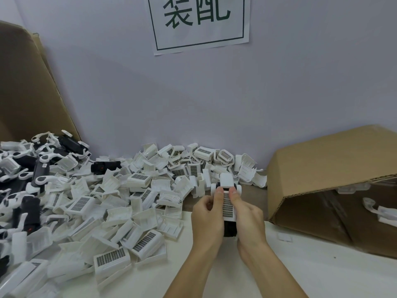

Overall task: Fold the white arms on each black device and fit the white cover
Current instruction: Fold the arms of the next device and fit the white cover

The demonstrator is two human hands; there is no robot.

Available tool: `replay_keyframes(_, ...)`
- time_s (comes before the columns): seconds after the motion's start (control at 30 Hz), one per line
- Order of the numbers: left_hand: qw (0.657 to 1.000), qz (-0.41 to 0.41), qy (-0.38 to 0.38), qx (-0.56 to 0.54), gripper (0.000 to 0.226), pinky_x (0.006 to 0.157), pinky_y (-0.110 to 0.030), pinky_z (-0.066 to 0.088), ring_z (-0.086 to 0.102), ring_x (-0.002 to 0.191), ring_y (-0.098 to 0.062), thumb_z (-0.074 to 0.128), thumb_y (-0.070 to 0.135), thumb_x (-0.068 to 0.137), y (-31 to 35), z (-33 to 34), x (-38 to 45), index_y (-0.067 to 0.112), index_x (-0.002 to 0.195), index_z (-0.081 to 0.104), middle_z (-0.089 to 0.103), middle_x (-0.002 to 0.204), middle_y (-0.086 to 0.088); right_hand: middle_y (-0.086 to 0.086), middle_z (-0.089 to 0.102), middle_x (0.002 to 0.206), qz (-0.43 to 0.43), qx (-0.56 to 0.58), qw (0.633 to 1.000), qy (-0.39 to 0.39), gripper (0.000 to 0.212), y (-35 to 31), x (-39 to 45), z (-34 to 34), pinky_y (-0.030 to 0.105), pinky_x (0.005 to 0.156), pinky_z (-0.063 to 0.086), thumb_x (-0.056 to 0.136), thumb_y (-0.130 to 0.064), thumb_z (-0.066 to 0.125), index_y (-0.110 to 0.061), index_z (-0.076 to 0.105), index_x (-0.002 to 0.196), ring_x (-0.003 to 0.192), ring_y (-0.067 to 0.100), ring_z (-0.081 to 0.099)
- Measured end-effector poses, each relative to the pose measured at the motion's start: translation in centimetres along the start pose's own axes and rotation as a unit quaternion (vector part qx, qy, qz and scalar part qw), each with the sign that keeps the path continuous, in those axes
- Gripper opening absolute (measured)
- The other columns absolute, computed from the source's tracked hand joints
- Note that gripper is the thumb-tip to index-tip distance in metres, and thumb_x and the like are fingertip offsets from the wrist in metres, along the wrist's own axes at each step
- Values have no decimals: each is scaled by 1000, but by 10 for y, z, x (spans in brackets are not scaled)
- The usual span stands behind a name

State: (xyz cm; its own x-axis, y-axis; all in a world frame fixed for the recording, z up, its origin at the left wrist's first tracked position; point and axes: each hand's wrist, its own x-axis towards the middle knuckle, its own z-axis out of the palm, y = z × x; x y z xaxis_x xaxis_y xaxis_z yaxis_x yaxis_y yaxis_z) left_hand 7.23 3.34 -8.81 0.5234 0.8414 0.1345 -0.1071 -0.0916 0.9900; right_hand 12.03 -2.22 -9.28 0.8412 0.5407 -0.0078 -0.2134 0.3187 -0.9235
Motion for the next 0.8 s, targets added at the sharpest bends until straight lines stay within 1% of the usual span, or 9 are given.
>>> replay_keyframes(0.1, 995, -53, -56, -62, 36, 61, -28, 56, 74, 75, -20, 60, 38, 97, 3, -3, 4, 8, 86, 76, 77, 80, -8, 11, 77, 87, 1, 17, 1000, -20, 38, -2, 2, -5, 32, 62, 58, 75, -52, 67, -17, 82, 83, 82, 24, 76)
replay_keyframes(0.13, 992, -64, -76, -80, 30, 58, -24, 55, 73, 74, -18, 62, 32, 97, 4, -5, 4, 8, 88, 77, 77, 81, -8, 15, 77, 91, 2, 24, 999, -31, 39, -3, 3, -9, 33, 62, 58, 76, -49, 66, -15, 81, 87, 85, 26, 75)
replay_keyframes(0.2, 990, -60, -94, -88, 20, 62, -22, 54, 72, 75, -15, 63, 20, 97, 5, -7, 5, 9, 90, 77, 77, 82, -7, 20, 75, 98, 7, 28, 998, -61, 41, -5, 4, -15, 35, 66, 58, 80, -44, 63, -11, 80, 97, 92, 31, 74)
replay_keyframes(0.3, 995, -32, -78, -57, 22, 68, -26, 56, 72, 76, -14, 59, 18, 99, 2, -9, 5, 10, 89, 77, 76, 79, -5, 19, 75, 99, -4, -12, 997, -75, 33, -1, 7, -20, 40, 73, 59, 92, -35, 60, -10, 77, 104, 96, 33, 73)
replay_keyframes(0.4, 998, -2, -56, -16, 25, 79, -41, 57, 72, 84, -25, 58, 20, 100, 2, -7, 3, 12, 88, 78, 76, 83, -9, 13, 77, 91, -41, -66, 996, -45, 28, 3, 7, -18, 38, 73, 60, 99, -29, 57, -13, 79, 97, 90, 28, 74)
replay_keyframes(0.5, 999, 16, -48, -17, 22, 77, -33, 57, 73, 85, -22, 59, 17, 99, 2, -6, 1, 12, 88, 78, 77, 82, -7, 6, 78, 86, -65, -93, 993, -28, 28, 3, 7, -17, 30, 71, 58, 100, -30, 56, -18, 81, 91, 87, 20, 74)
replay_keyframes(0.57, 998, 16, -60, -30, 21, 74, -28, 56, 73, 83, -18, 59, 15, 99, 3, -8, 1, 11, 92, 78, 77, 84, -8, 6, 78, 90, -53, -74, 995, -39, 27, 3, 8, -16, 31, 75, 58, 100, -29, 56, -17, 80, 96, 90, 20, 74)
replay_keyframes(0.67, 991, -6, -102, -85, 20, 73, -23, 56, 73, 87, -19, 59, 14, 99, 4, -13, 3, 6, 101, 77, 77, 93, -13, 10, 77, 102, -26, -28, 997, -66, 29, 5, 10, -18, 42, 86, 57, 96, -34, 58, -15, 76, 109, 100, 25, 73)
replay_keyframes(0.8, 980, -26, -165, -109, 23, 93, -35, 56, 71, 105, -24, 60, 4, 96, 1, -16, 4, 7, 116, 71, 76, 107, -12, 16, 73, 112, 7, 55, 990, -129, 42, 3, 12, -26, 37, 80, 56, 84, -41, 59, -16, 74, 115, 105, 29, 70)
